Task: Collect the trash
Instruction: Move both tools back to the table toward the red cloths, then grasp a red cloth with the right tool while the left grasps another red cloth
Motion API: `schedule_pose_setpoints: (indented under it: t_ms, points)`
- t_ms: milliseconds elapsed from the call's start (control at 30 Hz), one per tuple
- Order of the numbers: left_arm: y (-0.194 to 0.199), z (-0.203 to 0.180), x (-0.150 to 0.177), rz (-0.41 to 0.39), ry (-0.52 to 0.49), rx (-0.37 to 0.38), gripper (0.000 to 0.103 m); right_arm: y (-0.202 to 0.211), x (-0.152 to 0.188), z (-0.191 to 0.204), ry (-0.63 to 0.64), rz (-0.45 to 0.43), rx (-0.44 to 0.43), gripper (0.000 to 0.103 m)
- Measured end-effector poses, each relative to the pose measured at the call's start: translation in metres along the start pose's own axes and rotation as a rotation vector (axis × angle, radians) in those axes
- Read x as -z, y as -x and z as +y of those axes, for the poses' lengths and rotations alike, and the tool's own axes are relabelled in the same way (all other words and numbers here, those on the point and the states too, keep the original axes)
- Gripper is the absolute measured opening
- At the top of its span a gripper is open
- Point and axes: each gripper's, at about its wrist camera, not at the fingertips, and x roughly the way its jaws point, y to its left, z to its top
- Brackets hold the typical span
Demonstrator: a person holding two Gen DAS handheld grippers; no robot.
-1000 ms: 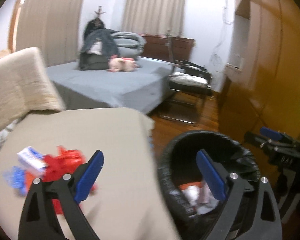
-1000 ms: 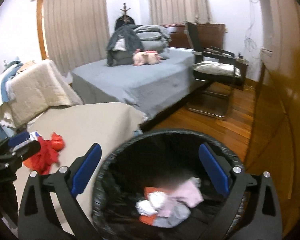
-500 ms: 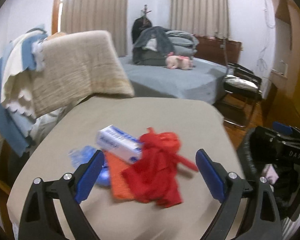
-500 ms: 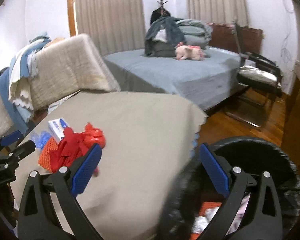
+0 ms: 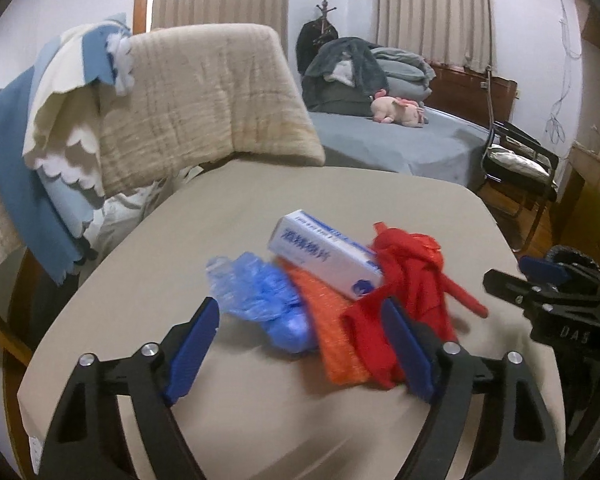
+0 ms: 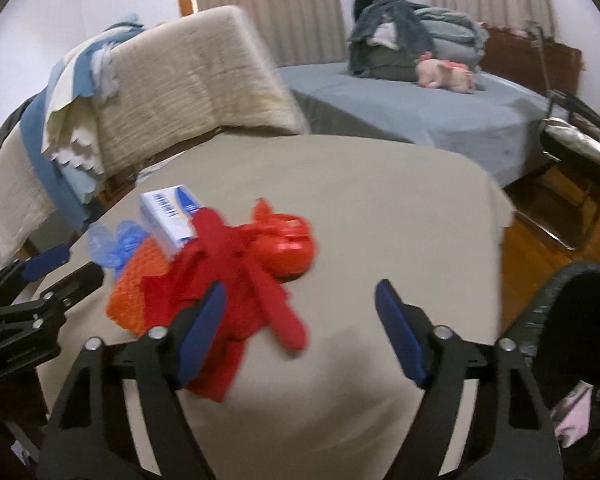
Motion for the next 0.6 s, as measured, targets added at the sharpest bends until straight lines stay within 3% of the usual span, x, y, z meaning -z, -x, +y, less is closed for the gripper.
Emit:
schedule_pose_setpoints:
  t_ms: [167,267,367,433,600]
  points:
    - [-0.002,0.011,0.002,0.001,0.019,0.000,0.079,-0.019,-0.002,0.023,0.031,0.035,-0.041,0.061]
    - [-0.002,0.014,0.002,-0.001,0.025,0.003,0.079,-0.029,-0.003,0.029,0.045,0.055,-0.049,0.049]
    - [-0.004,0.016,0.002,0.002,0.032,0.007,0.079,-0.040,-0.003,0.030,0.043,0.095,-0.087,0.026]
    - [-0.005,0.017,0.002,0.003,0.037,0.009,0.079,-0.043,-0.002,0.029,0.037,0.117,-0.120,0.005]
    - [-0.004,0.016,0.002,0.002,0.035,0.009,0.079,-0.023,-0.004,0.027,0.041,0.087,-0.153,0.004]
